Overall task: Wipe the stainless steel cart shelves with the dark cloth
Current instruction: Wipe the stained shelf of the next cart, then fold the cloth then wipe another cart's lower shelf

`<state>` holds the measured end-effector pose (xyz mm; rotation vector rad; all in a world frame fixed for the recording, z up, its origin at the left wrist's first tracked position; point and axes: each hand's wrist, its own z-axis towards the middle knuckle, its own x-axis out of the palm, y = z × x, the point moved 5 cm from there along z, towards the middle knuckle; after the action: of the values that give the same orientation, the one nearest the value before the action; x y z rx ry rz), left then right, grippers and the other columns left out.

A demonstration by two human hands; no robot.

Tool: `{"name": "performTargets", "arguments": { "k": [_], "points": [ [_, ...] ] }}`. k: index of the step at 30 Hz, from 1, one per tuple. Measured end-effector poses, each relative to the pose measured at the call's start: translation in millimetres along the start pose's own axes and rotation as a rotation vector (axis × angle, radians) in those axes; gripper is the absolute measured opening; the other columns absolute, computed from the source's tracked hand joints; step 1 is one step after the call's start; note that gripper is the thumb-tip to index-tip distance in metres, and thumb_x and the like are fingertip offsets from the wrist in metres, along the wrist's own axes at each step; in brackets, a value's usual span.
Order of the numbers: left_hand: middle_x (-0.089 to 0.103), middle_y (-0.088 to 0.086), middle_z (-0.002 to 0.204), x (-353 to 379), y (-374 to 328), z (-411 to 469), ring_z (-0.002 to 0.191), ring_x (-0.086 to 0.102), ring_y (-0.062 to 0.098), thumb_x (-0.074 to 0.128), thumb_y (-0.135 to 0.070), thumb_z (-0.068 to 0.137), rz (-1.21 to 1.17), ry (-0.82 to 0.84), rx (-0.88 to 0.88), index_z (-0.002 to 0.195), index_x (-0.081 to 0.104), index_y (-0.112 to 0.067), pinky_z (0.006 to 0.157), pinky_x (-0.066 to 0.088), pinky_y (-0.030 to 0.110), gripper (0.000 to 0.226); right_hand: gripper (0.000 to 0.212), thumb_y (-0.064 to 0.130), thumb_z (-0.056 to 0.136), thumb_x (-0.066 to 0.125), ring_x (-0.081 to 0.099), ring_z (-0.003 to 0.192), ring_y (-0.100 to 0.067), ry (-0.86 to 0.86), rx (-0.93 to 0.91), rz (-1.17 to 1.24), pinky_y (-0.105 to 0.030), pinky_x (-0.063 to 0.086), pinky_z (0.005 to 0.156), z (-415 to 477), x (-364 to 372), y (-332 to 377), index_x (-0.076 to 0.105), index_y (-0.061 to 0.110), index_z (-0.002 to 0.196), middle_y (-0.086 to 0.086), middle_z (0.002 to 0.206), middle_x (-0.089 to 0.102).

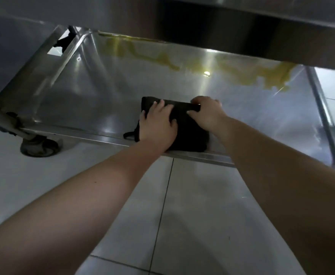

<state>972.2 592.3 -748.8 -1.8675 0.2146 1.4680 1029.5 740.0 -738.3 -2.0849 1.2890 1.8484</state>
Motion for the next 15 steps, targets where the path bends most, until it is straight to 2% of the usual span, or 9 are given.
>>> {"name": "performTargets", "arguments": {
  "k": [3,6,9,12,13,15],
  "points": [
    [0.048,0.003,0.148,-28,19,-7,0.136,0.042,0.025,0.053,-0.013,0.091,-0.052,-0.107,0.097,0.136,0.055,-0.02,0.112,0.034,0.048,0.046,0.051,0.043,0.094,0.061,0.039,0.129,-0.033,-0.011,-0.017,-0.233,-0.043,0.036,0.101,2,1,15,0.049,0.019,0.137,-0.01,0.138,0.05],
    [0.056,0.005,0.139,-50,23,-7,0.129,0.049,0.029,0.057,-0.007,0.086,-0.008,-0.128,0.213,0.132,0.06,-0.018,0.107,0.039,0.049,0.048,0.044,0.04,0.095,0.061,0.04,0.127,-0.032,0.069,0.025,-0.285,-0.043,0.035,0.1,-3,-4,26,0.051,0.019,0.132,-0.012,0.134,0.051],
    [0.048,0.008,0.146,-68,8,-1,0.138,0.039,0.032,0.063,-0.012,0.084,0.067,-0.046,0.307,0.139,0.052,-0.018,0.11,0.033,0.053,0.057,0.038,0.037,0.096,0.059,0.042,0.123,-0.031,0.063,-0.135,-0.327,-0.044,0.034,0.099,-25,-25,43,0.056,0.02,0.13,-0.01,0.128,0.051],
    [0.023,-0.002,0.162,-78,-14,0,0.15,0.007,0.029,0.066,-0.031,0.089,0.326,0.21,0.373,0.152,0.031,-0.028,0.115,0.018,0.062,0.072,0.031,0.033,0.095,0.06,0.046,0.117,-0.03,0.036,-0.247,-0.254,-0.042,0.035,0.094,-56,-53,50,0.059,0.02,0.122,-0.009,0.121,0.052],
    [0.022,-0.004,0.162,-82,-23,-2,0.15,0.005,0.028,0.067,-0.035,0.09,0.388,0.259,0.396,0.152,0.028,-0.03,0.114,0.017,0.064,0.074,0.025,0.031,0.095,0.06,0.048,0.115,-0.029,0.036,-0.268,-0.22,-0.039,0.035,0.09,-66,-61,50,0.06,0.02,0.117,-0.007,0.118,0.055],
    [0.031,-0.006,0.157,-94,-43,-11,0.148,0.014,0.026,0.067,-0.037,0.089,0.419,0.271,0.412,0.148,0.033,-0.029,0.113,0.015,0.066,0.068,0.019,0.026,0.095,0.06,0.052,0.112,-0.028,0.026,-0.323,-0.199,-0.034,0.03,0.083,-87,-76,51,0.062,0.02,0.113,-0.006,0.115,0.062]
  ]
}}
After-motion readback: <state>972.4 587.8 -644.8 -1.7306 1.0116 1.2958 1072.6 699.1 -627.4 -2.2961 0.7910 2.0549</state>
